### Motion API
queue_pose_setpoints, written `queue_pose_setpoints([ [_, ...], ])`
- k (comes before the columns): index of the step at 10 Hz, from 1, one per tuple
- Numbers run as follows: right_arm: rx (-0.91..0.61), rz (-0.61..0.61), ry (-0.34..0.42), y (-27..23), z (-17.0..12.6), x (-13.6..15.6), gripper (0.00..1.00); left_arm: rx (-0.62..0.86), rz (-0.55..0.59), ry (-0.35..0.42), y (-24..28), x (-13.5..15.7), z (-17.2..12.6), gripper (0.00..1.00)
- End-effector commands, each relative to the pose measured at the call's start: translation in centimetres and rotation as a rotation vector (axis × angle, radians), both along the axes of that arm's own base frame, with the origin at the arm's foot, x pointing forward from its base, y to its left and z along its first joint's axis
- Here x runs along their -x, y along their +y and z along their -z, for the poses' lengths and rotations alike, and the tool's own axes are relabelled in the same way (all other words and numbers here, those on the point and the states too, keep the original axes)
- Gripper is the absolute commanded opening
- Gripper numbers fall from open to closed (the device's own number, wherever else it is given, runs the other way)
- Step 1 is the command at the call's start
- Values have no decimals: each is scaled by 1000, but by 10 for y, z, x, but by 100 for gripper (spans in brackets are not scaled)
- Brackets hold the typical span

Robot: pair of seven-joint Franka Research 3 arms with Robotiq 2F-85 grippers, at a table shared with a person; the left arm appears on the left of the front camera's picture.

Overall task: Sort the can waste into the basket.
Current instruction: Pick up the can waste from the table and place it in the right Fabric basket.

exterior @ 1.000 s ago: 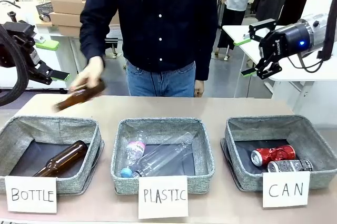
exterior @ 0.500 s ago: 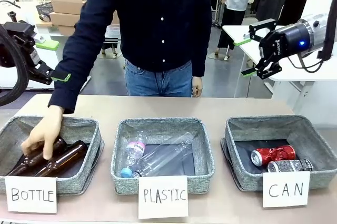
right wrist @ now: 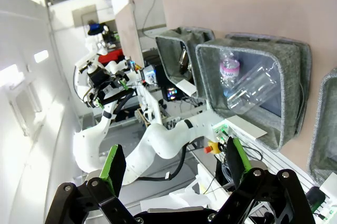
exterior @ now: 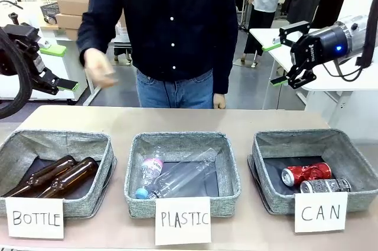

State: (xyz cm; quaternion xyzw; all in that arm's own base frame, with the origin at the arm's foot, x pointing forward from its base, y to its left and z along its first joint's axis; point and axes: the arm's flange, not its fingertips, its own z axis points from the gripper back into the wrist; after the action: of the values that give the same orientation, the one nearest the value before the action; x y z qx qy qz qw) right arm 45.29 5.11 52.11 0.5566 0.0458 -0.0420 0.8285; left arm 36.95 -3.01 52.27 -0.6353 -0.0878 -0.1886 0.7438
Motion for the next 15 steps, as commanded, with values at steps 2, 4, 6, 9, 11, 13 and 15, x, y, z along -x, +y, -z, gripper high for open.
queue_pose_setpoints([
  [2, 7, -15, -7, -3, -2, 0, 100, 10, -8, -2, 0, 0, -3, 100],
  [4, 7, -15, -7, -3, -2, 0, 100, 10, -8, -2, 0, 0, -3, 100],
  [6, 7, -15, -7, -3, -2, 0, 100, 10, -8, -2, 0, 0, -3, 100],
  [9, 7, -15, -7, -3, -2, 0, 100, 10, -8, -2, 0, 0, -3, 100],
  [11, 7, -15, -7, -3, -2, 0, 100, 10, -8, -2, 0, 0, -3, 100],
  [13, 7, -15, -7, -3, -2, 0, 100, 10, -8, -2, 0, 0, -3, 100],
  [15, 7, -15, -7, -3, -2, 0, 100, 10, -8, -2, 0, 0, -3, 100],
])
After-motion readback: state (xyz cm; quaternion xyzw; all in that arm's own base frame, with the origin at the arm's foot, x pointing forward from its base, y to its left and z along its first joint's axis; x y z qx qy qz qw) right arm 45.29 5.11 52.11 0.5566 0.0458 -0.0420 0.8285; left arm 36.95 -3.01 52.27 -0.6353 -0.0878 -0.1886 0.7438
